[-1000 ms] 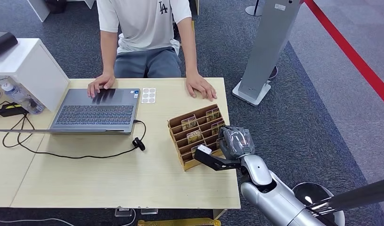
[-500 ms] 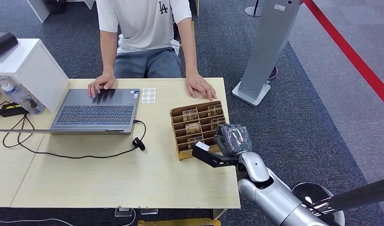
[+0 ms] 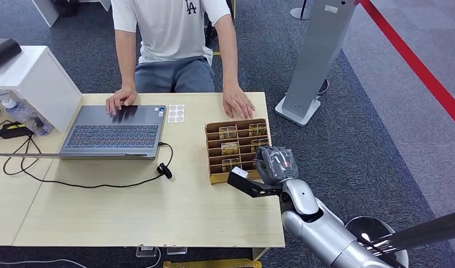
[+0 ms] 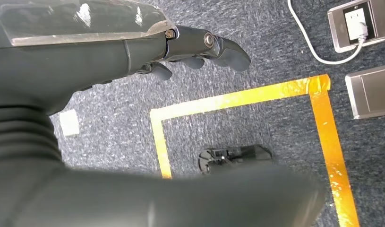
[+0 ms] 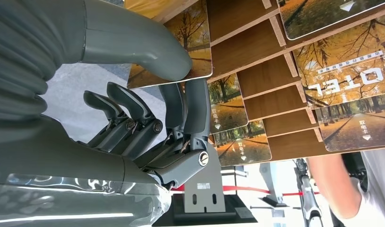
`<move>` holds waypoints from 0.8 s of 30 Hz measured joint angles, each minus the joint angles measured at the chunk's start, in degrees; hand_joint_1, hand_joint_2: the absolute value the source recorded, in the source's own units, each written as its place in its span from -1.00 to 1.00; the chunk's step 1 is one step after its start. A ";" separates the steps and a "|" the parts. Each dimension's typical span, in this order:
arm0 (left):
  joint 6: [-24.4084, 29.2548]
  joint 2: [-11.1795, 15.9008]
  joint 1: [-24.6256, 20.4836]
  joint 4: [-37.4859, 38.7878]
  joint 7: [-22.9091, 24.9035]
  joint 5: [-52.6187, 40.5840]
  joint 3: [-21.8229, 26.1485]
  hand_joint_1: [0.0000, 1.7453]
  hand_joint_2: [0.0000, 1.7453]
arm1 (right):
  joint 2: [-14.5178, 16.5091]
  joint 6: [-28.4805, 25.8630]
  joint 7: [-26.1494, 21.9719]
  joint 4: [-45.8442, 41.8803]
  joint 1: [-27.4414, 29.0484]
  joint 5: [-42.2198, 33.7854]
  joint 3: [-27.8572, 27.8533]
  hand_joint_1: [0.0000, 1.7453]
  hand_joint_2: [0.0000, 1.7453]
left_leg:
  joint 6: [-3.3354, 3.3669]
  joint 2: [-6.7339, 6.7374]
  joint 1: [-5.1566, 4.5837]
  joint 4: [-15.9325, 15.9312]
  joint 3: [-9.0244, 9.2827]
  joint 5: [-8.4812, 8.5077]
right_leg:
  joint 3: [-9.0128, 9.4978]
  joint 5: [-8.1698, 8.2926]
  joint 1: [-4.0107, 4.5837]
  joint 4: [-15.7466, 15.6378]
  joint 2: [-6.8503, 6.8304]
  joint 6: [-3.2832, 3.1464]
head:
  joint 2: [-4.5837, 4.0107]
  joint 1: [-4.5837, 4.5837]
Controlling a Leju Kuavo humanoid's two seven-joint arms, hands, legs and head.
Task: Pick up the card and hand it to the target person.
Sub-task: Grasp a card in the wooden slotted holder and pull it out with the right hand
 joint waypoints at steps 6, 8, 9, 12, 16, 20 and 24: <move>0.42 0.07 0.07 0.00 0.55 0.53 -0.52 -1.00 1.00 | 0.15 0.17 -0.60 0.20 -0.32 -1.02 0.19 0.96 1.00 | 0.00 0.00 0.00 0.00 0.01 0.00 | 0.01 0.00 0.00 0.00 0.00 0.00 | 0.00 0.02; 0.35 0.11 0.07 0.00 0.43 1.03 -0.54 -1.00 1.00 | 0.21 0.32 -0.85 0.05 -0.57 -1.22 0.25 0.96 1.00 | 0.00 0.00 0.00 0.00 0.01 0.00 | 0.00 0.00 0.00 0.00 0.00 0.00 | 0.00 0.03; 0.39 0.13 0.07 0.00 0.41 1.16 -0.54 -1.00 1.00 | 0.23 0.41 -0.95 -0.20 -0.72 -1.28 0.31 0.96 1.00 | 0.00 0.00 0.00 0.00 0.01 0.00 | 0.00 0.00 0.00 0.00 0.01 0.00 | 0.00 0.02; 0.78 0.15 0.11 0.00 0.45 1.41 -0.55 -1.00 1.00 | 0.24 1.14 -0.83 -1.79 -1.00 -1.63 0.60 0.96 1.00 | 0.00 0.00 0.00 0.00 -0.01 0.00 | -0.01 0.01 0.00 0.00 0.01 0.00 | 0.00 -0.01; 1.07 0.20 0.16 0.00 0.30 1.70 -0.64 -1.00 1.00 | -0.14 1.65 -0.39 -6.39 -1.79 -2.16 0.89 0.96 1.00 | 0.00 0.01 0.00 0.01 -0.03 0.01 | -0.05 0.01 0.00 0.01 0.01 0.00 | 0.00 -0.02; 1.35 0.21 0.19 0.00 0.13 2.14 -0.78 -1.00 1.00 | -0.57 1.15 -1.36 -12.51 -2.87 -4.27 0.95 0.96 1.00 | 0.00 0.01 0.00 0.01 -0.04 0.01 | -0.06 0.01 0.00 0.01 0.01 0.00 | 0.00 0.01; 1.73 0.21 0.22 0.00 0.25 2.57 -0.84 -1.00 1.00 | -0.64 -0.85 -3.30 -18.52 -3.18 -5.68 1.03 0.96 1.00 | 0.00 0.00 0.00 0.01 -0.06 0.00 | -0.07 0.01 0.00 0.01 0.01 0.00 | 0.00 0.02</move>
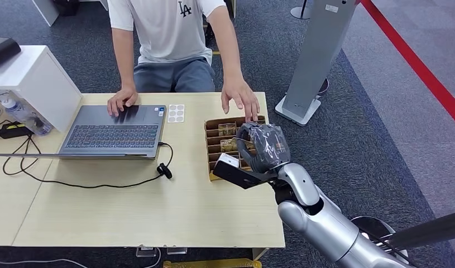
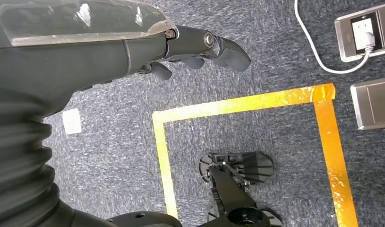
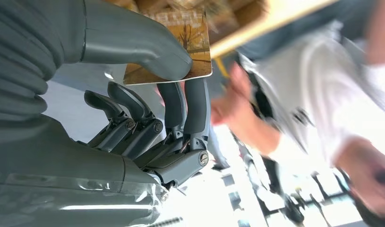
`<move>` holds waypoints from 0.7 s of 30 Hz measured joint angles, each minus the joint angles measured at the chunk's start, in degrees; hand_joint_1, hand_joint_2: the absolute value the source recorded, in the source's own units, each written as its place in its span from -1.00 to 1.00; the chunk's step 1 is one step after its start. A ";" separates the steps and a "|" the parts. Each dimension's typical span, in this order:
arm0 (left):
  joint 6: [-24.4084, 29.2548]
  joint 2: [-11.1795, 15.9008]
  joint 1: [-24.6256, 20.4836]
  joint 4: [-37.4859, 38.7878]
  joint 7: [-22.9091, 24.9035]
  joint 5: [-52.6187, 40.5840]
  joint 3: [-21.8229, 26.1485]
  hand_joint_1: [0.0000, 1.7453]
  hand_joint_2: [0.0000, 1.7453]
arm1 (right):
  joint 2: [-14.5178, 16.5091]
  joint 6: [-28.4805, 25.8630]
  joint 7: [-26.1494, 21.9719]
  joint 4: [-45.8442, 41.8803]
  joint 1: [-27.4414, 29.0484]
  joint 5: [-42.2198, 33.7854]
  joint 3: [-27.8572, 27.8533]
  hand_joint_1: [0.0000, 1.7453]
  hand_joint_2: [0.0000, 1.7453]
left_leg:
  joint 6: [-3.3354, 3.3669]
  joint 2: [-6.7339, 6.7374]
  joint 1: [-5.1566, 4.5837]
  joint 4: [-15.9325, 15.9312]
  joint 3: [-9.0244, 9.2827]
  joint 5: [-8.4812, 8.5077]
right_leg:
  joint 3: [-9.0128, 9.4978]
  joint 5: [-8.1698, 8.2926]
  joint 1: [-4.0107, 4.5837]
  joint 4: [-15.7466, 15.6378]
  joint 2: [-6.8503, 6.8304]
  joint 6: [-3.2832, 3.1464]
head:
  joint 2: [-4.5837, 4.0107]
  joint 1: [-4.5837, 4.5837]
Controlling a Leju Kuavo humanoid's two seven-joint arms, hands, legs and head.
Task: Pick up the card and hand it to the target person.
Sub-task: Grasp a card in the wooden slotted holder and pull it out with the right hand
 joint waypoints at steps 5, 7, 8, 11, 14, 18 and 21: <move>0.36 0.00 0.00 0.00 0.40 0.26 -0.03 -1.00 1.00 | 0.25 -5.11 -2.24 -4.38 0.19 2.17 0.51 0.96 1.00 | 0.00 0.00 0.00 0.00 0.00 0.00 | 0.00 0.00 0.00 0.00 0.00 0.00 | 0.00 -0.02; 0.37 0.00 0.01 0.00 0.41 0.26 -0.04 -1.00 1.00 | 0.29 -5.51 -2.40 -4.62 0.25 2.47 0.55 0.96 1.00 | 0.00 0.00 0.00 0.00 0.00 0.00 | 0.00 0.00 0.00 0.00 0.00 0.00 | 0.00 -0.02; 0.39 0.00 0.00 0.00 0.40 0.26 -0.10 -1.00 1.00 | 0.54 -7.13 -3.09 -5.09 0.47 3.39 0.65 0.96 1.00 | 0.00 0.00 0.00 0.00 0.00 0.00 | 0.00 0.00 0.00 0.00 0.00 0.00 | 0.00 -0.01; 0.48 0.00 -0.01 0.00 0.38 0.26 -0.45 -1.00 1.00 | 1.58 -14.67 -5.69 -6.58 1.71 8.15 1.02 0.96 1.00 | 0.00 0.00 0.00 0.00 0.00 0.00 | 0.00 0.00 0.00 0.00 0.00 0.00 | 0.00 -0.01; 0.52 0.00 -0.01 0.00 0.40 0.21 -0.72 -1.00 1.00 | 2.02 -18.40 -6.42 -6.61 2.68 10.51 1.12 0.96 1.00 | 0.00 0.00 0.00 0.00 -0.01 0.00 | 0.00 0.00 0.00 0.00 0.00 0.00 | 0.00 0.02; 0.80 0.00 -0.02 0.00 0.63 0.18 -1.10 -1.00 1.00 | 2.56 -21.19 -7.94 -6.48 3.54 11.76 1.34 0.96 1.00 | 0.00 0.00 0.00 0.00 -0.01 0.00 | 0.00 0.00 0.00 0.00 0.00 0.00 | 0.00 0.01; 1.18 0.00 -0.03 0.00 0.92 0.16 -1.33 -1.00 1.00 | 3.36 -21.45 -10.11 -5.98 4.26 12.66 1.27 0.96 1.00 | 0.00 0.00 0.00 0.00 -0.01 0.00 | -0.01 0.00 0.00 0.00 0.00 0.00 | 0.00 0.00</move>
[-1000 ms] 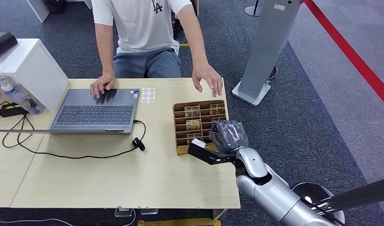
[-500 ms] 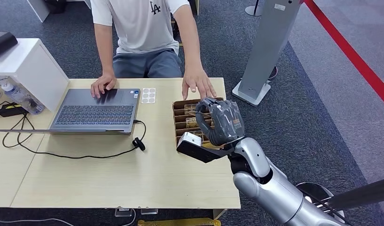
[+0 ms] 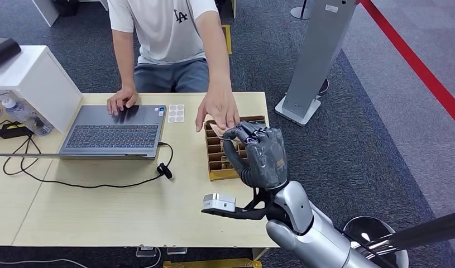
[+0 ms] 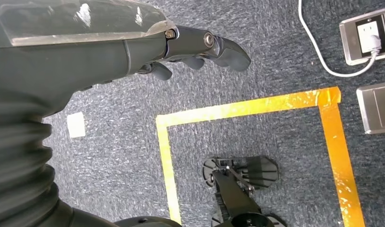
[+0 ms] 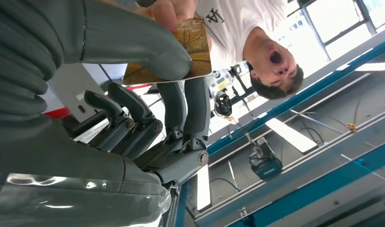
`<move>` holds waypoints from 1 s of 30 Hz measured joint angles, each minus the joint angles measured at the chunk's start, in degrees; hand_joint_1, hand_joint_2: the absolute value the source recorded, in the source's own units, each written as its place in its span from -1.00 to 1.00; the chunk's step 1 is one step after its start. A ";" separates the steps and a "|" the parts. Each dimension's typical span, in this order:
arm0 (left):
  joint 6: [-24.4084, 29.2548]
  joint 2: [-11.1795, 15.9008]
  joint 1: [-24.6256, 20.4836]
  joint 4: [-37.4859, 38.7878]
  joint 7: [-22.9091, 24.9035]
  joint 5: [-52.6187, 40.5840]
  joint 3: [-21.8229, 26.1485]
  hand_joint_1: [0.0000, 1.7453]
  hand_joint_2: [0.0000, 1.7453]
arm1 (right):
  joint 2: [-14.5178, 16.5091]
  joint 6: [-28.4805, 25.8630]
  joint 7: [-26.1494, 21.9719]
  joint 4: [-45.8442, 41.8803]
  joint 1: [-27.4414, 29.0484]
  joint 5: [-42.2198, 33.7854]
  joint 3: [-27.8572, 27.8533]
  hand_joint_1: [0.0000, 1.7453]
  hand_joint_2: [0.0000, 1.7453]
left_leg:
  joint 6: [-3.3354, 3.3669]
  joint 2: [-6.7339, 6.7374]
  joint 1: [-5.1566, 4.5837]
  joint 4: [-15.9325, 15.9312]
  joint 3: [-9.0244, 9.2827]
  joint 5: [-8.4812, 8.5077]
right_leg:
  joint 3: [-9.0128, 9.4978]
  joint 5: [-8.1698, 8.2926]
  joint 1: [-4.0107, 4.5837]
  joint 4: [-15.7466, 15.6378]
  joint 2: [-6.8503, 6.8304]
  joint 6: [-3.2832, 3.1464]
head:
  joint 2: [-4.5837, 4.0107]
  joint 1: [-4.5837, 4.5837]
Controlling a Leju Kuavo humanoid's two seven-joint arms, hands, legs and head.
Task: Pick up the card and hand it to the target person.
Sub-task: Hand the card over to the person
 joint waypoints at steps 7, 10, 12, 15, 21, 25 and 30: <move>3.98 -0.02 -0.07 0.00 4.18 -1.19 -0.52 -1.00 1.00 | 2.88 -0.08 -5.26 3.01 1.13 -0.93 -1.00 -0.98 1.00 | 0.00 0.00 0.00 0.00 -0.01 0.00 | -0.01 0.00 0.01 0.00 0.00 0.00 | 0.00 -0.04; 5.35 -0.01 -0.08 0.00 5.78 -1.36 -0.93 -1.00 0.50 | 3.77 -0.08 -6.21 4.53 1.23 -4.59 -0.98 -1.00 1.00 | 0.00 0.00 0.00 0.00 -0.02 0.00 | -0.01 -0.01 0.01 0.00 0.00 0.00 | 0.00 -0.02; 5.66 -0.01 -0.07 0.00 5.95 -0.96 -1.04 -1.00 -0.50 | 4.18 0.03 -7.64 5.59 1.25 -11.43 -0.90 -1.00 1.00 | 0.00 0.00 0.00 0.00 -0.02 0.00 | 0.00 -0.01 0.01 0.00 0.00 0.00 | 0.00 -0.01; 6.70 -0.02 -0.07 0.00 6.84 -0.03 -1.08 -1.00 -1.00 | 4.47 0.84 -11.31 7.17 1.29 -28.21 -0.76 -1.00 1.00 | 0.00 0.00 0.00 0.00 -0.02 0.00 | 0.00 0.00 0.00 0.00 0.00 0.00 | 0.00 0.05; 7.57 0.00 -0.02 0.00 7.65 1.00 -1.08 -1.00 -1.00 | 4.22 4.48 -17.72 9.08 3.41 -53.63 -1.08 -1.00 1.00 | 0.00 -0.01 0.00 0.02 -0.02 0.00 | -0.03 0.00 0.00 -0.01 -0.01 0.00 | 0.00 0.01; 7.59 -0.01 0.03 0.00 7.31 1.47 -1.08 -1.00 -1.00 | 3.31 5.41 -18.95 9.07 5.97 -61.36 -2.51 -1.00 1.00 | 0.00 0.00 0.00 0.02 -0.05 -0.01 | -0.07 -0.01 0.00 -0.01 0.00 0.00 | 0.00 0.01; 7.02 0.00 0.19 0.00 5.58 1.82 -1.08 -1.00 -1.00 | 1.60 8.27 -18.90 7.62 9.56 -70.57 -5.21 -1.00 1.00 | 0.01 0.00 0.00 0.02 -0.05 -0.01 | -0.07 -0.01 0.00 -0.03 0.00 0.01 | 0.00 0.02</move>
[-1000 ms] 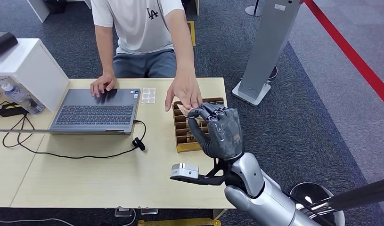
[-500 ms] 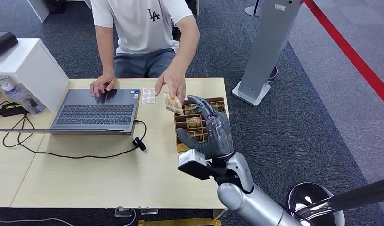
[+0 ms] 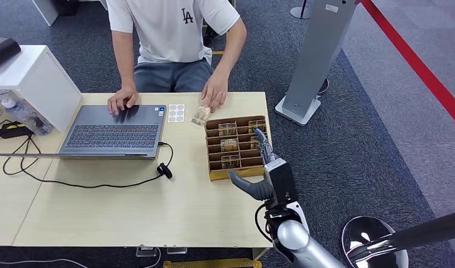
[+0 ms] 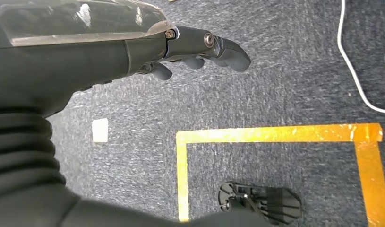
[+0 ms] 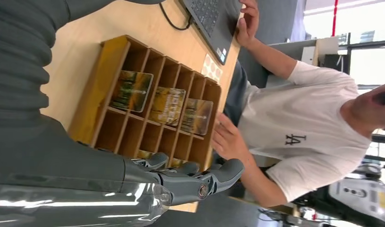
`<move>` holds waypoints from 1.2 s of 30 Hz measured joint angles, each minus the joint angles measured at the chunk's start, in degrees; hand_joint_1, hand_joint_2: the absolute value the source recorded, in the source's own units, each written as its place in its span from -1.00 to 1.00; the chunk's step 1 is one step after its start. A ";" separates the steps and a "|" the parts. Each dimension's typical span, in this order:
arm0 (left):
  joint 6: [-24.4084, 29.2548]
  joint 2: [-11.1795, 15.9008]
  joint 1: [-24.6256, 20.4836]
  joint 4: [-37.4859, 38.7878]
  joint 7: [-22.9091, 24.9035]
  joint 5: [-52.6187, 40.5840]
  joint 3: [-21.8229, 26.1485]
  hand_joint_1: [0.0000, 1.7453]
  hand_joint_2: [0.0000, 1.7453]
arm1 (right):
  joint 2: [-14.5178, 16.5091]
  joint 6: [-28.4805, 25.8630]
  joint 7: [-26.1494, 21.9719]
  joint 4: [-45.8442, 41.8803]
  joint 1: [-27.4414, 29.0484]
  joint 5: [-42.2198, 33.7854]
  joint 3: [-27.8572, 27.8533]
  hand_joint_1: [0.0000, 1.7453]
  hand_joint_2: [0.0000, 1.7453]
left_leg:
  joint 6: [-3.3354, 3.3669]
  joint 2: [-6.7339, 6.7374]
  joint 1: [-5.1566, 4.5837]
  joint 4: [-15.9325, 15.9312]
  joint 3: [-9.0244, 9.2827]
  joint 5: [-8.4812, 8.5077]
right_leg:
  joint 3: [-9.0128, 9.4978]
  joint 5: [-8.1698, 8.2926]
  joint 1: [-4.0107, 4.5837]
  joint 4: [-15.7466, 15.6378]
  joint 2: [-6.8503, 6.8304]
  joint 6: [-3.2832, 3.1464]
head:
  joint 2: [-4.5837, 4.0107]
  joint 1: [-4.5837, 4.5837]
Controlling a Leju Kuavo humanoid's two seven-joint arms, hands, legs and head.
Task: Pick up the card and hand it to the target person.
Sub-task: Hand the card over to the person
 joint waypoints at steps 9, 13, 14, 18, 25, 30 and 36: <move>-0.85 0.00 0.08 0.00 -2.13 0.07 -0.35 -1.00 -1.00 | -4.21 10.47 3.01 -5.58 5.54 -12.39 -4.65 -1.00 1.00 | 0.00 0.00 0.00 0.01 0.00 0.00 | 0.00 0.00 0.00 -0.01 0.00 0.00 | 0.00 0.00; -1.07 0.00 0.07 0.00 -2.70 0.05 -0.50 -1.00 -1.00 | -5.83 12.94 4.24 -7.37 6.81 -14.10 -6.27 -1.00 1.00 | 0.00 0.01 0.00 0.01 0.01 0.00 | 0.00 0.00 0.00 -0.01 0.01 0.00 | 0.00 -0.02; -1.05 0.00 0.07 0.00 -2.81 0.05 -0.51 -1.00 -1.00 | -6.17 13.33 4.69 -7.72 7.02 -14.21 -6.59 -1.00 1.00 | 0.00 0.01 0.00 0.01 0.01 0.00 | 0.01 0.00 0.00 -0.01 0.01 0.00 | 0.00 -0.02; -0.35 0.00 0.06 0.00 -2.89 -0.04 -0.69 -1.00 -1.00 | -7.19 14.33 6.14 -8.73 7.74 -14.18 -7.59 -1.00 1.00 | 0.00 0.01 0.00 0.01 0.01 0.00 | 0.01 0.00 0.00 -0.01 0.01 0.00 | 0.00 -0.01; 0.45 0.00 0.03 0.00 -2.49 -0.08 -1.32 -1.00 -1.00 | -7.88 14.67 6.98 -9.25 8.16 -12.93 -8.77 -1.00 1.00 | 0.00 0.01 0.00 0.01 0.01 0.00 | 0.01 0.00 0.00 -0.01 0.01 0.00 | 0.00 0.00; 0.45 0.00 0.02 0.00 -2.49 -0.08 -1.44 -1.00 -1.00 | -7.91 15.10 7.44 -9.37 8.30 -12.13 -9.19 -1.00 1.00 | 0.00 0.01 0.00 0.01 0.01 0.00 | 0.01 0.00 0.00 -0.01 0.01 0.00 | 0.00 -0.02; 0.45 0.00 0.02 0.00 -2.49 -0.08 -1.45 -1.00 -1.00 | -7.91 15.26 7.74 -9.67 8.50 -11.54 -9.81 -1.00 1.00 | 0.00 0.01 0.00 0.01 0.01 0.00 | 0.02 0.00 0.00 -0.01 0.01 0.00 | 0.00 0.01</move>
